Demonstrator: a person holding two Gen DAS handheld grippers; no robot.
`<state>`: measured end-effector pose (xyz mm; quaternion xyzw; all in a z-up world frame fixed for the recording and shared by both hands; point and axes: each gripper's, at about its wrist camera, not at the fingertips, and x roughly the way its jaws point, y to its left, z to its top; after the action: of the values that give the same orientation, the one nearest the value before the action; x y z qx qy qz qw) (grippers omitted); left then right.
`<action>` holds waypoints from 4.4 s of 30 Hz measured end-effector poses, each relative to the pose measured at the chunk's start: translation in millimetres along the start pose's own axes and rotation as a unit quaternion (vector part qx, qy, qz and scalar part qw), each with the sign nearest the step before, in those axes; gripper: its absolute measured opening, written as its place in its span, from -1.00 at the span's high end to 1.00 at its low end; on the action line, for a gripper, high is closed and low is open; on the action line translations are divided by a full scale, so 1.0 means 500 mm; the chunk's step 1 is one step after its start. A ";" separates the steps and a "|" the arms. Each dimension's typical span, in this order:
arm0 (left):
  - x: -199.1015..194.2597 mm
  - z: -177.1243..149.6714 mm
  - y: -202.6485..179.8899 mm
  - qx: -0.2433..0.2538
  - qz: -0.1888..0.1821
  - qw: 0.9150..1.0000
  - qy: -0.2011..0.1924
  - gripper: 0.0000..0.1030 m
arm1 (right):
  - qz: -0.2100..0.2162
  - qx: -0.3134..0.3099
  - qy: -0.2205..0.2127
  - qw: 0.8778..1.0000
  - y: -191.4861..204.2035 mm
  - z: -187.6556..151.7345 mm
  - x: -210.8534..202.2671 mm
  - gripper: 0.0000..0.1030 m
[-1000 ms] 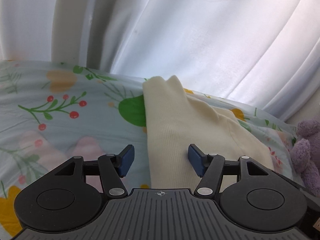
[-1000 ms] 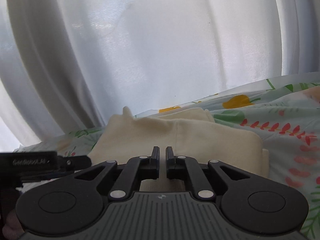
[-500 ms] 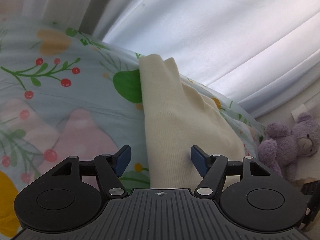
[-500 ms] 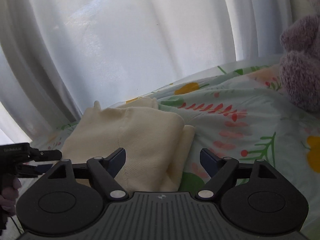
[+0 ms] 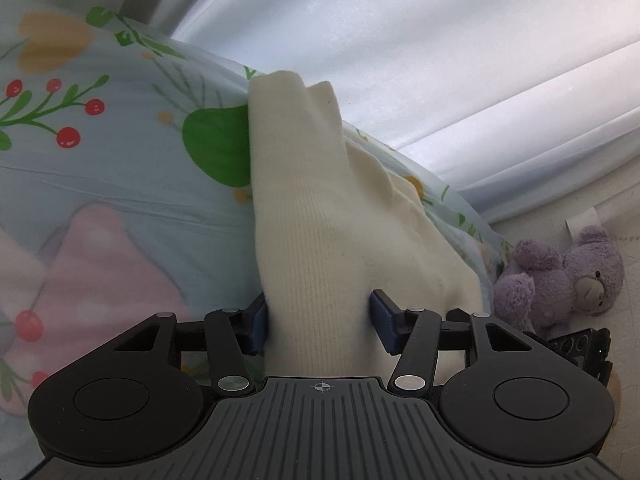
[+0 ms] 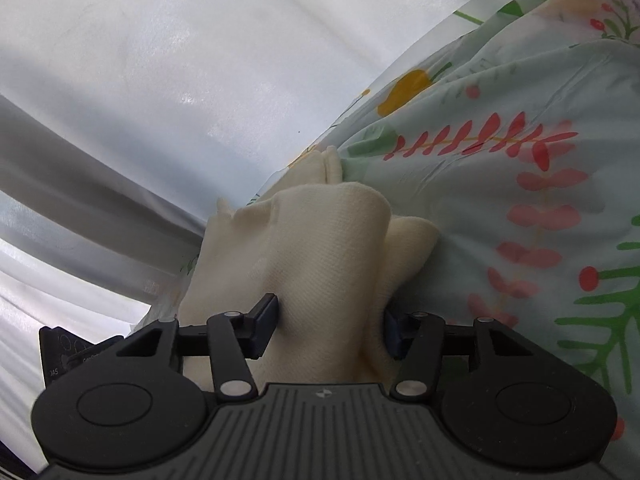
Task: Fold small clothes
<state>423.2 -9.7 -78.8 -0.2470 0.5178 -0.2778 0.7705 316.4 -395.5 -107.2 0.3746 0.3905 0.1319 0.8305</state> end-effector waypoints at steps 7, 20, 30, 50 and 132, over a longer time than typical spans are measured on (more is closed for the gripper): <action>0.006 -0.001 -0.012 0.008 0.016 1.000 -0.004 0.10 | 0.016 -0.003 0.011 1.000 0.016 0.008 0.027 0.21; -0.039 -0.005 -0.050 0.045 0.033 0.998 -0.032 0.30 | -0.004 -0.062 -0.006 0.998 0.100 0.006 0.027 0.33; -0.163 -0.026 -0.046 0.053 0.089 0.993 -0.057 0.30 | 0.030 -0.093 0.032 0.995 0.202 -0.038 0.063 0.34; -0.365 -0.215 0.044 0.067 0.200 0.969 -0.128 0.17 | -0.023 -0.111 0.025 0.993 0.256 -0.184 0.010 -0.08; -0.276 -0.206 0.010 0.063 0.308 0.940 -0.134 -0.52 | -0.157 -0.368 -0.028 0.916 0.371 -0.317 0.096 0.19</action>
<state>285.2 78.7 -26.0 -0.0612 0.4421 -0.0232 0.8946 243.3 -161.8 -64.4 -0.0202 0.3444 0.1241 0.9304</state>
